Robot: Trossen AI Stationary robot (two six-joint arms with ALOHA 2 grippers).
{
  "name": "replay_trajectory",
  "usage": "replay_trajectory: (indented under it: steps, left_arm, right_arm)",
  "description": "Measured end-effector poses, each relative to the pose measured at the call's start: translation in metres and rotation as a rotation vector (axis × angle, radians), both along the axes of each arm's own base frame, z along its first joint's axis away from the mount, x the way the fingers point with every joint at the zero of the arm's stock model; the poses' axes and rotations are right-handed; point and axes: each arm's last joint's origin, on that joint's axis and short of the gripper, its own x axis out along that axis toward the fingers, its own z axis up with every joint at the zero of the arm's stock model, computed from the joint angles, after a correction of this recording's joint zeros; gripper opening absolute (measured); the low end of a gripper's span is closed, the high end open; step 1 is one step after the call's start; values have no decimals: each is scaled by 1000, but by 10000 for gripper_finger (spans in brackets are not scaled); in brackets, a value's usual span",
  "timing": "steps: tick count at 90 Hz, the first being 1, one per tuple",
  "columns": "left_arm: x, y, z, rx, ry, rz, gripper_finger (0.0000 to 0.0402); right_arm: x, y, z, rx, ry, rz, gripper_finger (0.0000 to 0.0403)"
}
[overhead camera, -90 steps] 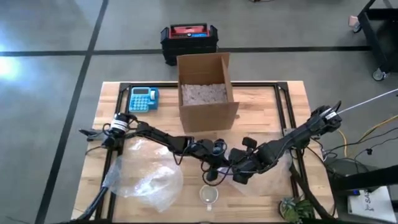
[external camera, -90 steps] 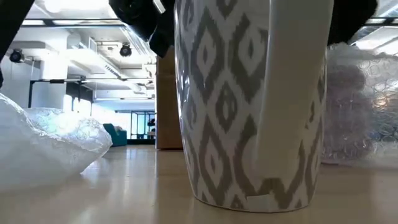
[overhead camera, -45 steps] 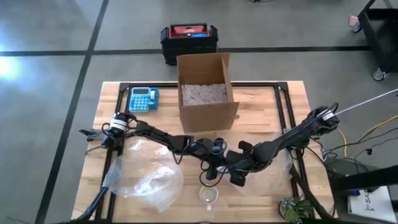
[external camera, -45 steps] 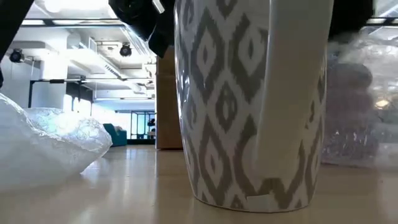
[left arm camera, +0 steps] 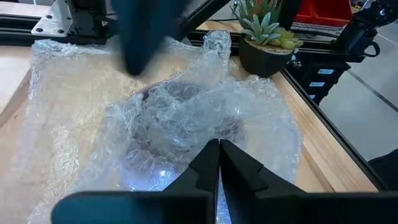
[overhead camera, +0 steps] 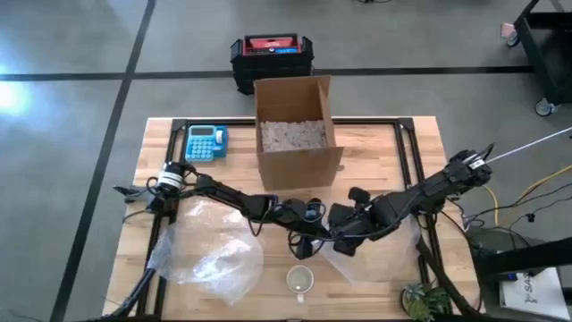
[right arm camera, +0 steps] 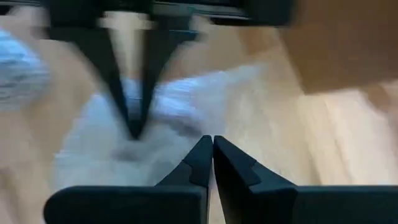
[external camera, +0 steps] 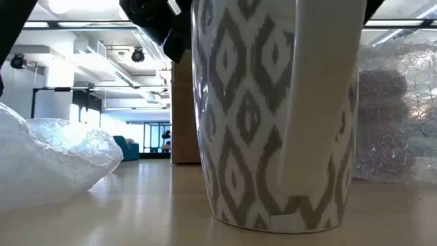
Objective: Wrap mug
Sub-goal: Wrap the purple mug using the right bubble wrap
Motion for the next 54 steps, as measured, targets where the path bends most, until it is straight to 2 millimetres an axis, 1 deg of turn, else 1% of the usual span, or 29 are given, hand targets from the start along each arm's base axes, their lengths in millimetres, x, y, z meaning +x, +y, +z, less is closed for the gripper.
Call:
replay_trajectory:
  steps: [9, 19, 26, 31, 36, 44, 50, 54]
  left_arm:
    - [0, 0, 0, 0, 0, 1, 0]
    - [0, 0, 0, 0, -1, 1, 0]
    - [0, 0, 0, 0, -1, 1, 0]
    - [0, 0, 1, 1, -4, 4, 0]
    - [0, 0, 1, 1, -4, 6, 0]
    - [0, 1, 1, 1, -3, 6, 0]
    - [0, 0, 0, 0, 0, 1, 0]
    - [0, 0, 0, 0, 6, -2, 0]
  right_arm:
    - [1, 3, -11, 33, 18, 19, 0]
    - [-2, 0, -45, -6, 128, -2, 0]
    - [-2, 0, -69, 0, 164, 1, 0]
    - [-1, 0, -81, 28, 171, 3, 0]
    - [1, 0, -89, 66, 196, 6, 0]
    - [3, 1, -89, 74, 202, 11, 0]
    - [5, 3, -80, 79, 186, 24, 0]
    - [6, 4, -70, 92, 166, 35, 0]
